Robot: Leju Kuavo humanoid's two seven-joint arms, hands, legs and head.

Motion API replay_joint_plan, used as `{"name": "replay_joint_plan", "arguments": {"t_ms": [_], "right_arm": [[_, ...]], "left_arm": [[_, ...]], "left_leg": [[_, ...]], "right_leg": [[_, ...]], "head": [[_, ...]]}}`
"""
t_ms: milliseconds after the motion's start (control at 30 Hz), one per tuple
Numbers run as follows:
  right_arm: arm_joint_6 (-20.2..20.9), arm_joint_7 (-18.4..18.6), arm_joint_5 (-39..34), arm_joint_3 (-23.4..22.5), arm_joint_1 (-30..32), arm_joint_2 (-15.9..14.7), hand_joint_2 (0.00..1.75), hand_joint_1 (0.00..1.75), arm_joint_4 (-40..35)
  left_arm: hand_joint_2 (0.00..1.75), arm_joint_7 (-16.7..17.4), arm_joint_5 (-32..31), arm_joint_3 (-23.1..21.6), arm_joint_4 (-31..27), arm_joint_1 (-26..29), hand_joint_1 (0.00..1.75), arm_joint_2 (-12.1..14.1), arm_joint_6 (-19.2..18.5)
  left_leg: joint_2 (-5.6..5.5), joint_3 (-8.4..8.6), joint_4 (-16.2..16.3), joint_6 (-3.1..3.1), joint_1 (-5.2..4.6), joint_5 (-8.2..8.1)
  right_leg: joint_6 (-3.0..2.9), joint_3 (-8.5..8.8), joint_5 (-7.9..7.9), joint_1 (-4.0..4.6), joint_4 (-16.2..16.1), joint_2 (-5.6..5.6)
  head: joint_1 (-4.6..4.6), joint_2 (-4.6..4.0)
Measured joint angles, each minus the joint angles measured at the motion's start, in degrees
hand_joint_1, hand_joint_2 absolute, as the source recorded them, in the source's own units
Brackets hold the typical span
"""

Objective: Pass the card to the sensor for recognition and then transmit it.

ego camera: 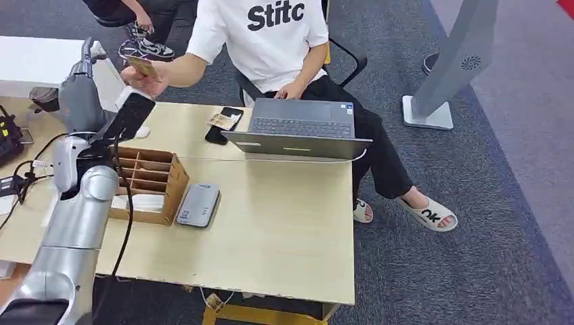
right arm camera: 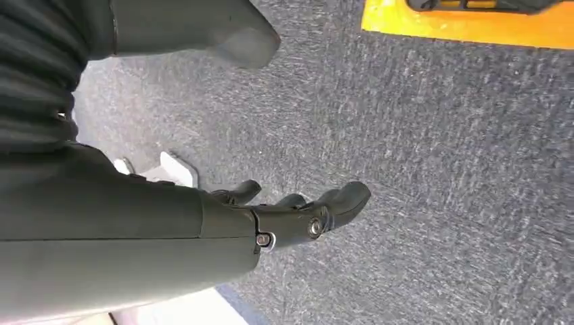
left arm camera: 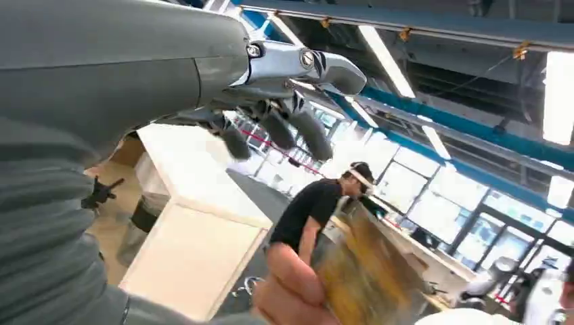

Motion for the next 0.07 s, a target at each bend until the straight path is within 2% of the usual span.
{"name": "replay_joint_plan", "arguments": {"t_ms": [67], "right_arm": [[-0.2, -0.3, -0.4, 0.0, 0.1, 0.0, 1.75, 0.00, 0.0]], "left_arm": [[1.75, -1.8, 1.6, 0.0, -2.9, 3.3, 0.00, 0.3, 1.4]], "left_leg": [[0.03, -0.01, 0.0, 0.00, 0.00, -0.01]], "right_leg": [[0.00, 0.00, -0.01, 0.00, 0.0, 0.04]], "head": [[0.02, 0.00]]}}
